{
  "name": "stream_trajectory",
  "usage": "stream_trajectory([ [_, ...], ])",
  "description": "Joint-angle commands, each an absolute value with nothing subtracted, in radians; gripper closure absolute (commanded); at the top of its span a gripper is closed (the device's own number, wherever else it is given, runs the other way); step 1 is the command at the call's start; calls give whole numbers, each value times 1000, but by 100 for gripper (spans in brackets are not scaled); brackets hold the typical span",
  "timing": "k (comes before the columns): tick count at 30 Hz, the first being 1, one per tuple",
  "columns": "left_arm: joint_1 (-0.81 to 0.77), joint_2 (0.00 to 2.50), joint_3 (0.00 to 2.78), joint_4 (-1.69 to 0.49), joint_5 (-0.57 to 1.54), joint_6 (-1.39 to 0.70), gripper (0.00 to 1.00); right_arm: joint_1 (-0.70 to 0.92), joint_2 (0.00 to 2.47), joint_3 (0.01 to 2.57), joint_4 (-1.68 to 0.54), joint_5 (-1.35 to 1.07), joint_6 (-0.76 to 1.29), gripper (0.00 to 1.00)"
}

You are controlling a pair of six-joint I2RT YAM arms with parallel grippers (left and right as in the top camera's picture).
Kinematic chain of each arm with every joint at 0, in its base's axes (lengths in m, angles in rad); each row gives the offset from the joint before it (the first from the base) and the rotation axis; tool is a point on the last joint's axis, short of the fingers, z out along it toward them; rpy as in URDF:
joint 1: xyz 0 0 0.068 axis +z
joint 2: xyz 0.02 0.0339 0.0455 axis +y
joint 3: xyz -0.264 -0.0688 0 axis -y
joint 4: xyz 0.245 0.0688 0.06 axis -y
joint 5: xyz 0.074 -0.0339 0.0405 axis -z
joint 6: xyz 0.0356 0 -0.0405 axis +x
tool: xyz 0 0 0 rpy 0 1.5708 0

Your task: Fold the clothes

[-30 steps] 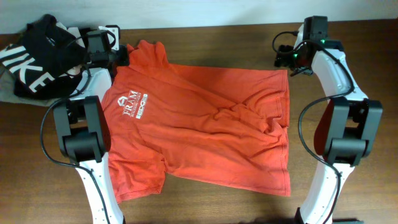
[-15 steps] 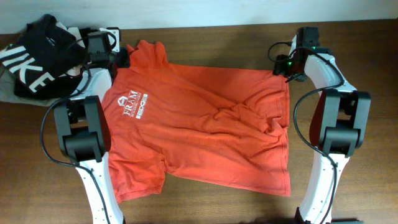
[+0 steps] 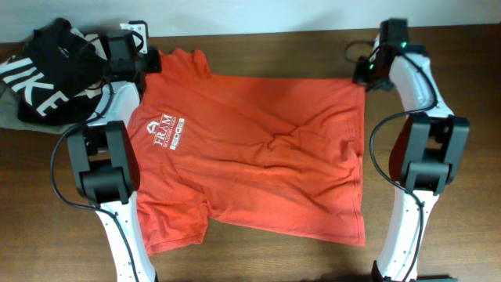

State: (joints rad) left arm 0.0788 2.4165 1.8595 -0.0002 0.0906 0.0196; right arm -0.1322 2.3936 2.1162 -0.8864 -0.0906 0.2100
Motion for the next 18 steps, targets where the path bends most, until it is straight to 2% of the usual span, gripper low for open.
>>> stream_trajectory([
  [1, 81, 2313, 1889, -7, 93, -8, 95, -160, 2381, 2282, -963, -74, 217, 96],
  [6, 81, 2272, 1889, -120, 92, -7, 91, -165, 2379, 2388, -1085, -74, 217, 96],
  [9, 82, 2253, 1889, -182, 89, -7, 93, -170, 2379, 2408, -1129, -74, 217, 96],
  [11, 82, 2235, 1889, -223, 89, -7, 99, -179, 2378, 2408, -1152, -74, 217, 96],
  [18, 100, 2167, 1889, -522, 19, 20, 100, -216, 2339, 2408, -1354, -109, 217, 96],
])
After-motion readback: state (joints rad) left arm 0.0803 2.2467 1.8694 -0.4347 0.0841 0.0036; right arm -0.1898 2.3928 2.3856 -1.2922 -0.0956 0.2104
